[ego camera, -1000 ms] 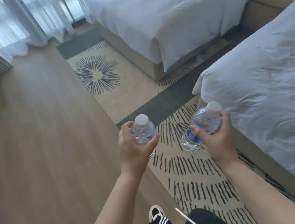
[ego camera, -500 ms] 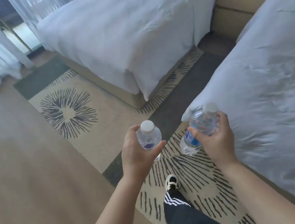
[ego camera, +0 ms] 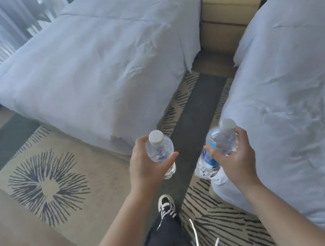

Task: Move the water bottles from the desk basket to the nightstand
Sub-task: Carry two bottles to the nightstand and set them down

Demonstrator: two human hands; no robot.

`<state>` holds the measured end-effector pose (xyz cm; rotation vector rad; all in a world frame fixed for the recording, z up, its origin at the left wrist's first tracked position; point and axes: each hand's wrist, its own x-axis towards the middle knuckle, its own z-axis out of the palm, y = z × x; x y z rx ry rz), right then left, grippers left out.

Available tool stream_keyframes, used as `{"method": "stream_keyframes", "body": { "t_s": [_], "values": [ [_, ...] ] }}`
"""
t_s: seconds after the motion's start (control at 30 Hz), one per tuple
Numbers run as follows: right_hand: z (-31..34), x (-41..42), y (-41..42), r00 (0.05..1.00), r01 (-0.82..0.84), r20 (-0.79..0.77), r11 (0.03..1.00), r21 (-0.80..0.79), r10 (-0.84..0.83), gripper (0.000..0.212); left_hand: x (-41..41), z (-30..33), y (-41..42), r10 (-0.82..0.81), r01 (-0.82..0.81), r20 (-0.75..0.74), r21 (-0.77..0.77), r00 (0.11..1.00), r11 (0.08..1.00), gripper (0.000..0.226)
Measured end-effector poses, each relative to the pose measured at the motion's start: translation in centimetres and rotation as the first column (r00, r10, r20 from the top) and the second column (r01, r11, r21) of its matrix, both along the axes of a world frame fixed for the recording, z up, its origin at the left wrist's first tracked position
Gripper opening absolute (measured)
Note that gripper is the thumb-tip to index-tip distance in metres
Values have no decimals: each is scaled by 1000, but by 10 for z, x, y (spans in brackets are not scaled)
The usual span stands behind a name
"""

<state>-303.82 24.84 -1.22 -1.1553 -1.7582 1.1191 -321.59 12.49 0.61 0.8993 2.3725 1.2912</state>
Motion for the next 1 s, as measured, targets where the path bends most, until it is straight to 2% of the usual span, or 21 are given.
{"method": "stream_keyframes", "body": {
  "t_s": [0.27, 0.53, 0.8, 1.0],
  "values": [
    [-17, -115, 142, 986, 152, 62, 988, 12, -152, 66, -123, -24, 173, -168, 167, 27, 27, 985, 986, 65],
    [-4, -222, 283, 961, 273, 34, 962, 12, -274, 69, -228, -17, 344, -303, 300, 51, 54, 952, 952, 66],
    [-8, -260, 418, 921, 385, 50, 922, 37, -387, 67, -279, -30, 498, -347, 347, 63, 14, 936, 938, 70],
    [-18, -272, 558, 916, 394, 61, 918, 45, -396, 68, -294, -41, 635, -345, 345, 43, 14, 937, 938, 70]
  ]
}}
